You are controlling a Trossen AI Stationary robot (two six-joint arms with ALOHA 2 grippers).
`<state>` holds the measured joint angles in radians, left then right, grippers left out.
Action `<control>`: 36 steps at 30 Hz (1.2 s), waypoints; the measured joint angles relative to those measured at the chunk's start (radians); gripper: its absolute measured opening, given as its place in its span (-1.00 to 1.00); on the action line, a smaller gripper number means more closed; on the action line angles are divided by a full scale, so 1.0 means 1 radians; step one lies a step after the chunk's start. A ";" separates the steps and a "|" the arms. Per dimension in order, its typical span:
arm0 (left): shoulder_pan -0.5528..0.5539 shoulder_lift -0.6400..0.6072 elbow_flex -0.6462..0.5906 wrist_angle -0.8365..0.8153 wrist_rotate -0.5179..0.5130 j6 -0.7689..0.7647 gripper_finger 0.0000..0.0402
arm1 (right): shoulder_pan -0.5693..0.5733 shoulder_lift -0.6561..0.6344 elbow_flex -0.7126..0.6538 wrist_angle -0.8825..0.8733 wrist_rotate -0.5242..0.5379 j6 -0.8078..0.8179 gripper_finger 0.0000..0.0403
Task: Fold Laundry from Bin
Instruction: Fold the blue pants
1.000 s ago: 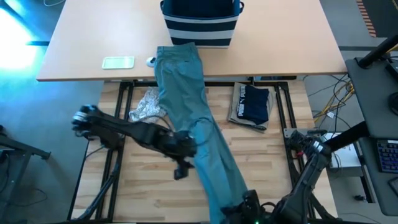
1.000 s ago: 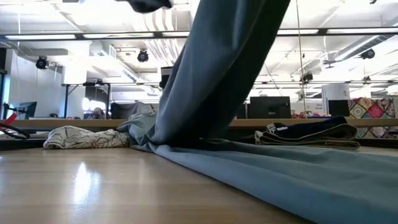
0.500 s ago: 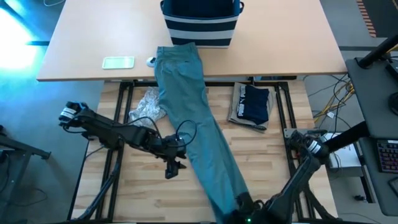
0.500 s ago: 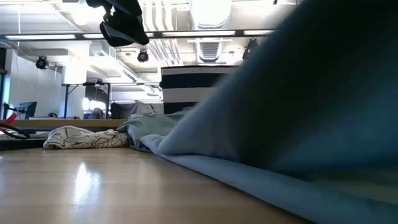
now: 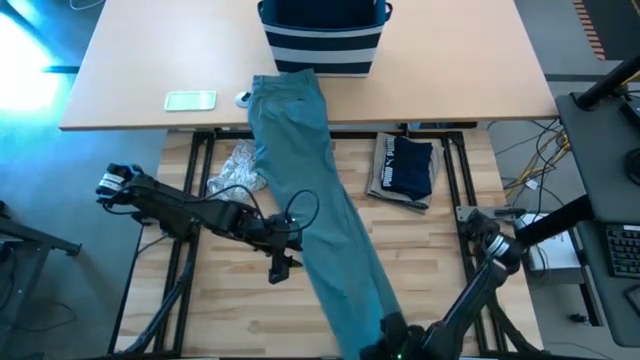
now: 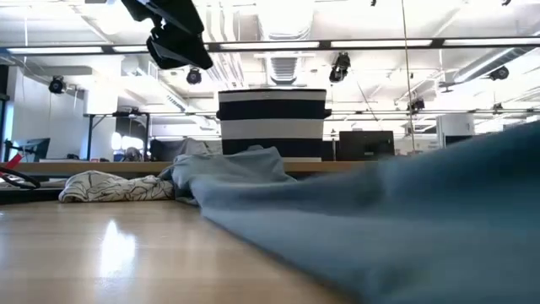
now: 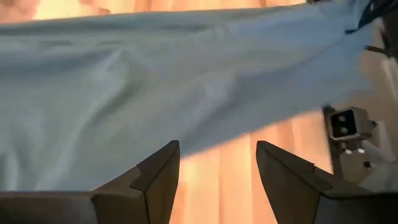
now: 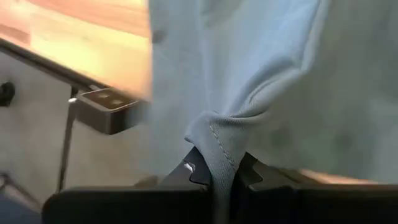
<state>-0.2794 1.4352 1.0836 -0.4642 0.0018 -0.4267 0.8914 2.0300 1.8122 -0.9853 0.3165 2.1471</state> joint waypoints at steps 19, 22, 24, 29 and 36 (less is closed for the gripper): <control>0.016 0.074 0.000 0.090 0.052 -0.032 -0.02 | 0.009 -0.016 0.212 -0.286 0.122 -0.093 -0.96; 0.016 0.081 0.000 0.089 0.057 -0.039 -0.02 | 0.038 0.015 0.118 -0.312 0.017 -0.015 -0.96; 0.017 0.090 0.000 0.104 0.064 -0.045 -0.02 | 0.044 0.031 0.034 -0.224 -0.051 -0.011 -0.96; 0.019 0.126 0.000 0.160 0.073 -0.040 -0.02 | 0.045 0.049 -0.108 -0.005 -0.133 -0.009 -0.96; -0.014 0.256 0.000 0.284 0.142 0.003 -0.02 | 0.046 0.044 -0.113 -0.024 -0.216 -0.032 -0.89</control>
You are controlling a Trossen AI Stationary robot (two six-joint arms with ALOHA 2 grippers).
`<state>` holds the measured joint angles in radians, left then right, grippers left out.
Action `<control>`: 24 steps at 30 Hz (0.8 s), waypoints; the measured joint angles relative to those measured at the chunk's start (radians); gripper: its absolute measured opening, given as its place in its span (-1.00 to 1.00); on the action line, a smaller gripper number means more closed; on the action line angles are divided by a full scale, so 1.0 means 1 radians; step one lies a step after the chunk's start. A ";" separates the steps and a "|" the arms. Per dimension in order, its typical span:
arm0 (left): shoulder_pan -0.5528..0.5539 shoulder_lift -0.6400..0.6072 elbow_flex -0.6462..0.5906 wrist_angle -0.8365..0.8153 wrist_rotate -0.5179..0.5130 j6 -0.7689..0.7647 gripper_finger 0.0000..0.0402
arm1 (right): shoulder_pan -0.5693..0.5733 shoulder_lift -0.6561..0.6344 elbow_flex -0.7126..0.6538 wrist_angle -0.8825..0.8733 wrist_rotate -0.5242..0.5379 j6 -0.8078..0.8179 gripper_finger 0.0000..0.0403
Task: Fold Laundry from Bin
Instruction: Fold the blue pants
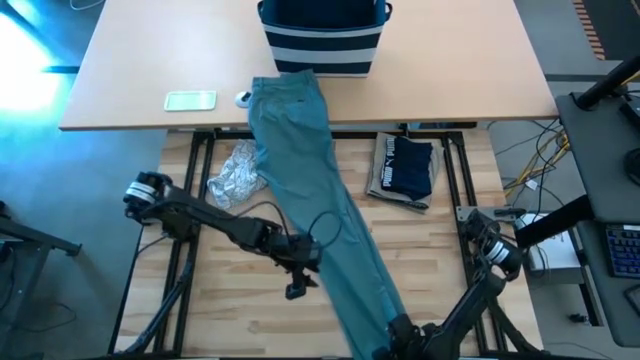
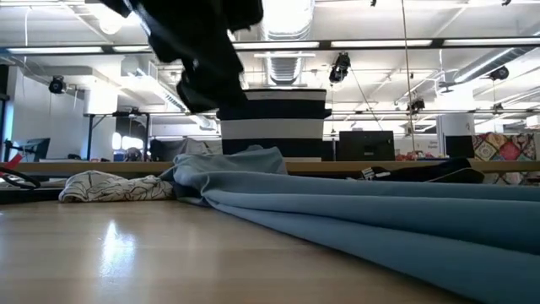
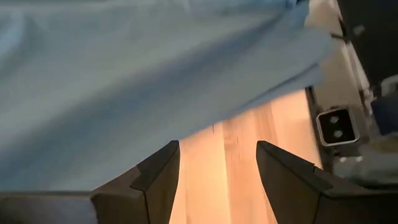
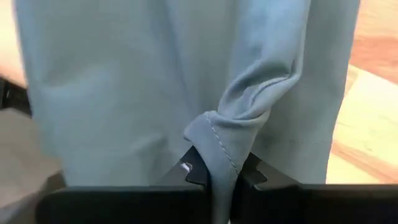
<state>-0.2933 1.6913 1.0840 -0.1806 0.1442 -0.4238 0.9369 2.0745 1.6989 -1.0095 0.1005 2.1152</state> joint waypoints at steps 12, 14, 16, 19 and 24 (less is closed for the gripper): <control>-0.024 0.200 0.001 0.282 -0.002 -0.024 -0.02 | -0.030 -0.095 0.273 -0.263 -0.022 -0.249 -0.12; -0.024 0.232 0.000 0.286 -0.002 -0.025 -0.02 | -0.039 -0.115 0.291 -0.280 -0.059 -0.284 -0.03; -0.024 0.255 0.000 0.303 0.000 -0.026 -0.02 | -0.049 -0.125 0.293 -0.316 -0.062 -0.308 0.05; -0.024 0.287 0.000 0.334 0.015 -0.041 -0.02 | -0.080 -0.135 0.272 -0.354 0.040 -0.365 0.08; -0.024 0.304 0.000 0.330 0.033 -0.055 -0.02 | -0.253 -0.145 0.137 -0.283 0.066 -0.644 -0.13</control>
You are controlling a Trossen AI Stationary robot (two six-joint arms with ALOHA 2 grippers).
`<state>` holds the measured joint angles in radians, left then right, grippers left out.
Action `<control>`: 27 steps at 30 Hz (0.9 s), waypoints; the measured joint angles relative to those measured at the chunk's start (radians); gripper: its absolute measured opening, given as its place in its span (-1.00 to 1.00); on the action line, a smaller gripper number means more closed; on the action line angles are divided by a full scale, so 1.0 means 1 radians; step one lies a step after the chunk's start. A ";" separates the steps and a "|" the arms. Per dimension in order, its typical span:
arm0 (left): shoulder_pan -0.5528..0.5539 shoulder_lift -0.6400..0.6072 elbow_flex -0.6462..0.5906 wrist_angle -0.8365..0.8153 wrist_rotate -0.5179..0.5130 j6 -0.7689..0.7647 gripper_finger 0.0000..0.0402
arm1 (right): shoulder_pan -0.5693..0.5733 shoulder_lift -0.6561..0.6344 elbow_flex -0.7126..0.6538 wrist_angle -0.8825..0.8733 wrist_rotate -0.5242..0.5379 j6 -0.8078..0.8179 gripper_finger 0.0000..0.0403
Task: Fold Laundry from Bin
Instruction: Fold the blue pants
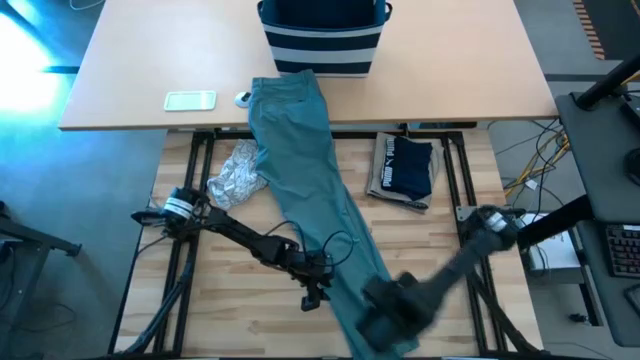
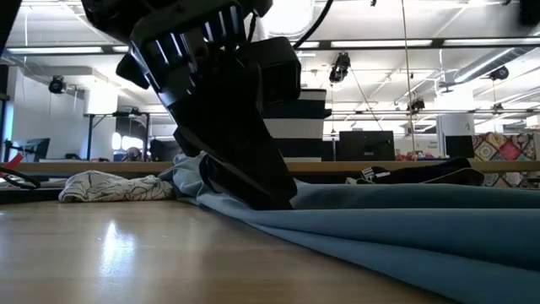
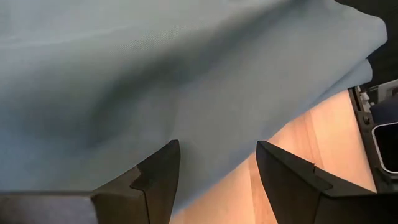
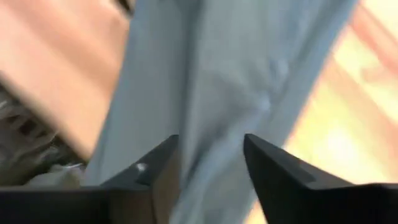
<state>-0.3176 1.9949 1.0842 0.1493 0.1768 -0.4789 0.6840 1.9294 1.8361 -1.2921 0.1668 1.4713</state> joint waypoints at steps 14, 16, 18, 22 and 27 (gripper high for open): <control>-0.001 -0.004 0.000 -0.018 -0.007 -0.020 -0.02 | -0.297 -0.161 -0.696 0.710 -0.124 -0.318 -0.94; 0.000 -0.004 0.000 -0.017 -0.010 -0.028 -0.02 | -0.310 -0.177 -0.767 0.758 -0.157 -0.307 -0.94; 0.002 -0.004 0.000 -0.017 -0.014 -0.044 -0.02 | -0.312 -0.203 -0.808 0.691 -0.162 -0.275 -0.94; 0.007 -0.006 0.000 -0.017 -0.026 -0.077 -0.02 | -0.307 -0.288 -0.840 0.437 -0.149 -0.261 -0.94; 0.040 -0.035 0.000 -0.029 -0.026 -0.125 -0.02 | -0.307 -0.464 -0.842 0.396 -0.175 -0.346 -0.94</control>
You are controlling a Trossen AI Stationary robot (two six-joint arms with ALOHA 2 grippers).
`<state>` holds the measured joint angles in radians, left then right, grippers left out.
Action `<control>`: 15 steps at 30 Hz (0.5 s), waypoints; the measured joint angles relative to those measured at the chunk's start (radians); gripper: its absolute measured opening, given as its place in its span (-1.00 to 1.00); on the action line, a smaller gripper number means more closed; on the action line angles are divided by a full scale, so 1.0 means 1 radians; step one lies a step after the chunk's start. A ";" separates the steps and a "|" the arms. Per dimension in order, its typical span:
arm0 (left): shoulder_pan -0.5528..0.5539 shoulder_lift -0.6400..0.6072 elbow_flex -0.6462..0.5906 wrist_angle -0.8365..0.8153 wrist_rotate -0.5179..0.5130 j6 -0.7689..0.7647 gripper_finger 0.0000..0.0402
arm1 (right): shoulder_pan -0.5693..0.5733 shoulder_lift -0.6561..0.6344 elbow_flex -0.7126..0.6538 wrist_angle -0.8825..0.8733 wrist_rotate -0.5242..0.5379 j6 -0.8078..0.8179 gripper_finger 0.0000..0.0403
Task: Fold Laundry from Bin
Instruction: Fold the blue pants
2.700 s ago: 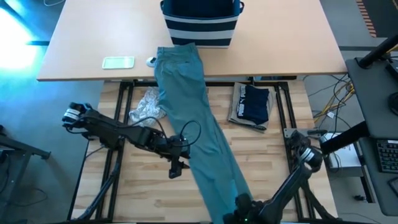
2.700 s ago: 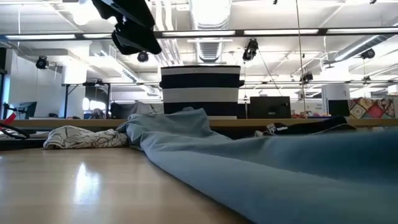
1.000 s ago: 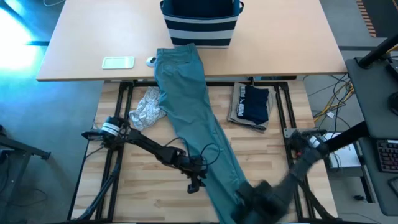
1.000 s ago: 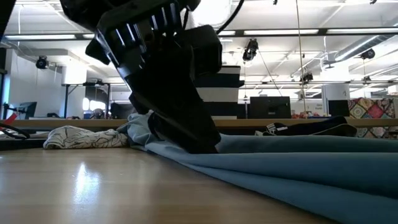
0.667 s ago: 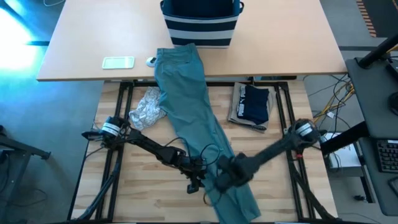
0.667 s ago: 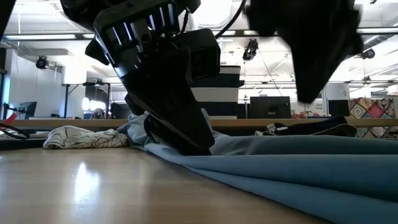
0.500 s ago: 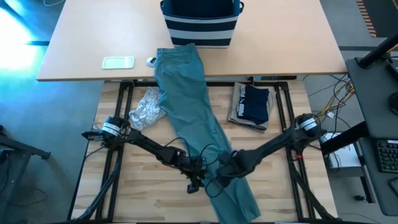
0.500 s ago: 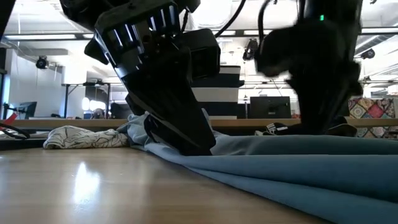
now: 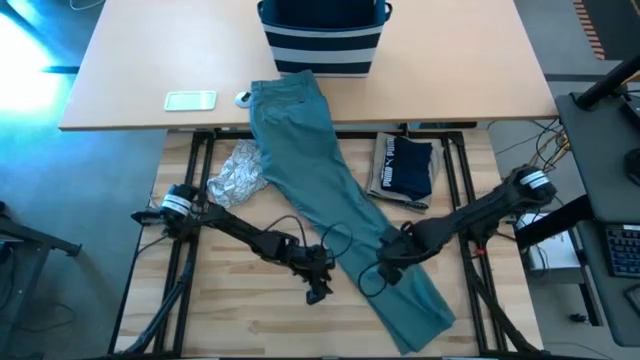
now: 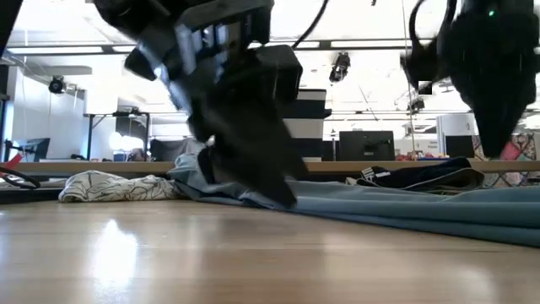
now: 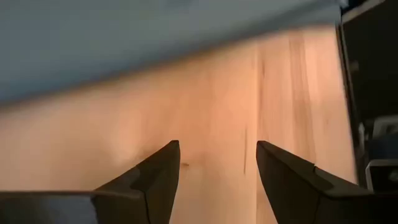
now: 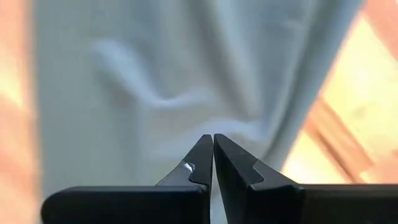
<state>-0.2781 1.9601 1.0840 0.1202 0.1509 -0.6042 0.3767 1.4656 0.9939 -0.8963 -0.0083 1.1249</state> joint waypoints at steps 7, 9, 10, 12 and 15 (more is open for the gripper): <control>0.158 -0.189 0.001 -0.185 -0.059 0.096 -0.02 | 0.005 -0.163 -0.043 0.066 0.092 -0.019 -0.94; 0.245 -0.220 -0.003 -0.262 -0.116 0.158 -0.02 | -0.006 -0.175 -0.076 0.086 0.147 -0.008 -0.94; 0.288 -0.228 -0.006 -0.302 -0.150 0.185 -0.02 | -0.022 -0.179 -0.089 0.105 0.165 -0.006 -0.94; 0.382 -0.230 -0.015 -0.370 -0.185 0.238 -0.02 | -0.072 -0.180 -0.111 0.177 0.173 -0.020 -0.94; 0.508 -0.229 -0.035 -0.424 -0.188 0.335 -0.02 | -0.175 -0.157 -0.132 0.342 0.166 -0.090 -0.94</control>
<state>0.2298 1.7309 1.0492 -0.3037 -0.0367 -0.2695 0.2017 1.3081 0.8621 -0.5548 0.1575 1.0345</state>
